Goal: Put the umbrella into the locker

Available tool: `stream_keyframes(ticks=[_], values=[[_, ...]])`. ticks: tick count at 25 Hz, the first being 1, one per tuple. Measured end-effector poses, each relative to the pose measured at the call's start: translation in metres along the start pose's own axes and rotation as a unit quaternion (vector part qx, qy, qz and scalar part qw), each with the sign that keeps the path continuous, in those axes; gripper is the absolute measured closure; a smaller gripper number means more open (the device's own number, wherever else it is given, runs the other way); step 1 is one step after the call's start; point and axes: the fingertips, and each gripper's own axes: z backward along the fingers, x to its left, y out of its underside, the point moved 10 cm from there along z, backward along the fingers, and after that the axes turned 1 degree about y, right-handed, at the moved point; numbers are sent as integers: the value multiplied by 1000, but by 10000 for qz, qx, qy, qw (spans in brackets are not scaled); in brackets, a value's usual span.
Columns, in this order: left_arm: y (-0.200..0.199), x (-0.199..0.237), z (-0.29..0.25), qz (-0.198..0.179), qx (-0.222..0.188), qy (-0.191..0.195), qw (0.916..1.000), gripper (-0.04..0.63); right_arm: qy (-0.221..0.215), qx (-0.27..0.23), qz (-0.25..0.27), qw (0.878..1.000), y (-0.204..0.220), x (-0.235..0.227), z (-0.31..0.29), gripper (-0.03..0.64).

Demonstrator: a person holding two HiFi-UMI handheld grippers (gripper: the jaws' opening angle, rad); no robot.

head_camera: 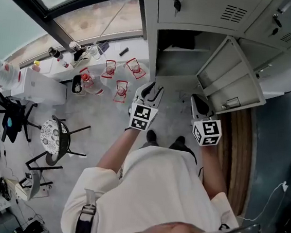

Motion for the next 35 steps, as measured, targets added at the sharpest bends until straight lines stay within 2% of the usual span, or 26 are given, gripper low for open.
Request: stream_keyframes(ticks=[5, 11, 17, 25, 30, 35], values=[[8, -6, 17, 137, -94, 86, 9998, 512, 95, 8, -46, 9999, 6, 3, 12, 611], [-2, -25, 37, 369, -270, -91, 9989, 591, -138, -95, -56, 9998, 10, 3, 25, 611], [-10, -64, 64, 655, -375, -162, 9970, 592, -405, -204, -122, 9989, 12, -2, 56, 611], [-7, -117, 99, 761, -406, -324, 9957, 592, -757, -294, -163, 9966, 30, -11, 101, 610], [-4, -142, 124, 783, -373, -338, 9957, 592, -988, -324, -228, 9943, 44, -12, 128, 609], [-1, -157, 145, 1058, -466, -399, 9925, 592, -1034, -437, -413, 9928, 47, -10, 142, 609]])
